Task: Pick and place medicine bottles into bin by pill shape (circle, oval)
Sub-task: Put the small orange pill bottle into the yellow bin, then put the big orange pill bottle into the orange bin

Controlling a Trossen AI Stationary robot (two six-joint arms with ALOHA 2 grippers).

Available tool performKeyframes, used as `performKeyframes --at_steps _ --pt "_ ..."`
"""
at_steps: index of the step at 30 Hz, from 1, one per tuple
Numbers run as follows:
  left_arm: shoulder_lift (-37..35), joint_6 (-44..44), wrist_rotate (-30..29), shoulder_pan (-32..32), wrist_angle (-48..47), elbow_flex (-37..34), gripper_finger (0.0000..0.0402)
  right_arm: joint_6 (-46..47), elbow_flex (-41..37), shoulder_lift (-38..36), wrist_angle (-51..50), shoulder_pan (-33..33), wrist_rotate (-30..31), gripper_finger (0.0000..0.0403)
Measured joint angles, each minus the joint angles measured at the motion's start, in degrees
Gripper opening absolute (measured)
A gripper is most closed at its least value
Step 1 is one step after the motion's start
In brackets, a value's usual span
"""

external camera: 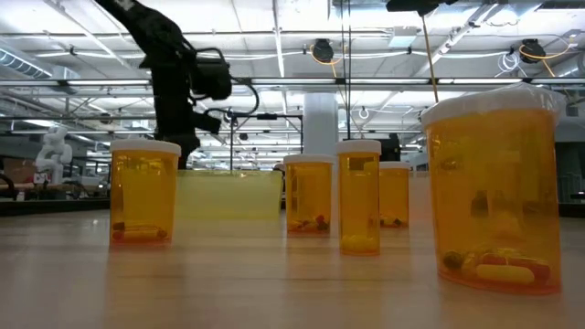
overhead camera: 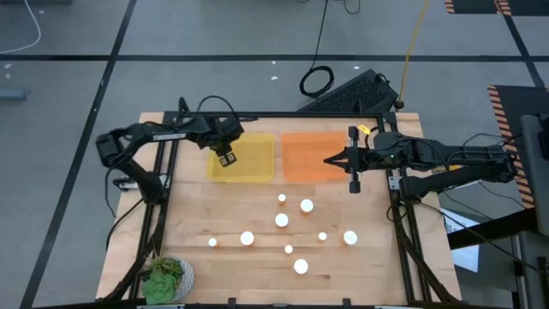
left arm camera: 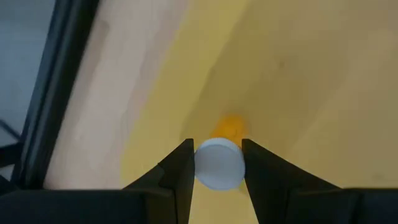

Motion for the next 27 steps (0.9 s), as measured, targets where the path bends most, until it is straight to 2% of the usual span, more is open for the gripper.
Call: performKeyframes --at_steps 5,14,27 --pt "3.0 0.1 -1.4 0.0 0.9 1.5 0.0127 -0.4 0.0 0.0 0.0 0.0 0.0 0.0" --pt "3.4 0.0 -1.5 0.1 -0.2 3.2 0.0133 -0.1 0.0 0.0 -1.9 0.0 0.0 0.0" --pt "3.2 -1.6 -1.9 -0.6 -1.6 3.5 0.0236 3.0 0.0 0.0 -3.3 0.0 0.0 0.0"
